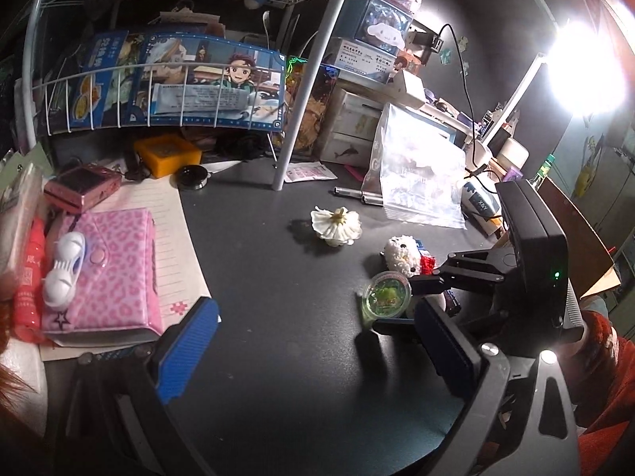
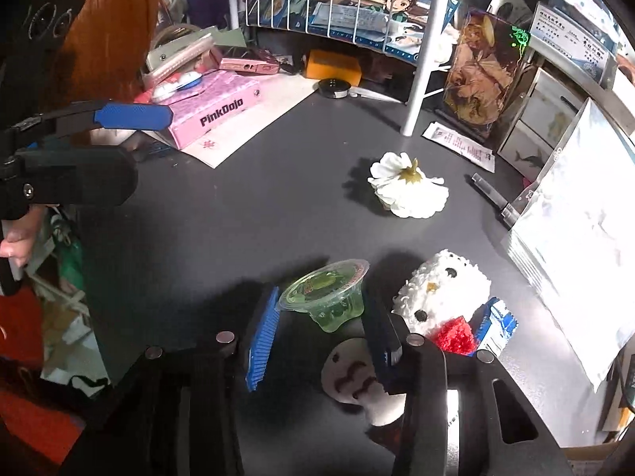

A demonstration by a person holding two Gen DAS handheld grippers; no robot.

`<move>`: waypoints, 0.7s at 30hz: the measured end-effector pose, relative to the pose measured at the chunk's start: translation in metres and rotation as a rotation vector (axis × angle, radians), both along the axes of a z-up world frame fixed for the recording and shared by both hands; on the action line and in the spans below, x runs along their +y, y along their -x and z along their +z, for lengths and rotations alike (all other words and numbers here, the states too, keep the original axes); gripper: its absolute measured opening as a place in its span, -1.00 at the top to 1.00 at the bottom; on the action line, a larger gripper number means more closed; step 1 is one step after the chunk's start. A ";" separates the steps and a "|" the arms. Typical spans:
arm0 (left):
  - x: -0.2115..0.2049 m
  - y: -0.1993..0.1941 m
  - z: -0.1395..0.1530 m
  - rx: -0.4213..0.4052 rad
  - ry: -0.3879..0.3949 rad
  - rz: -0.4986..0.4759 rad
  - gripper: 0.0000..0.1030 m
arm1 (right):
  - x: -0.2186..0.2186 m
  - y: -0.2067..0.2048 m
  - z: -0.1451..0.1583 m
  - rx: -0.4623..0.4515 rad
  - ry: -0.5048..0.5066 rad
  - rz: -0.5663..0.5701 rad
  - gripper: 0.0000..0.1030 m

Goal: Organize objects
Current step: 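Reach the right gripper to the green jelly cup and grasp it, then carry the jelly cup into the box and open the right gripper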

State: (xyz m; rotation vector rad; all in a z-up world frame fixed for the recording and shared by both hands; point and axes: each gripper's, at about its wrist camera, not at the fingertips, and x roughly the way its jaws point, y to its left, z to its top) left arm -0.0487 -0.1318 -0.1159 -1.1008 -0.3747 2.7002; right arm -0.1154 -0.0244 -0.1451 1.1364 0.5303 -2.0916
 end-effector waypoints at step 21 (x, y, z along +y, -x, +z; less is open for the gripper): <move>0.073 -0.016 0.077 0.088 -0.112 -0.312 -0.23 | 0.026 -0.102 0.121 0.268 0.225 0.126 0.28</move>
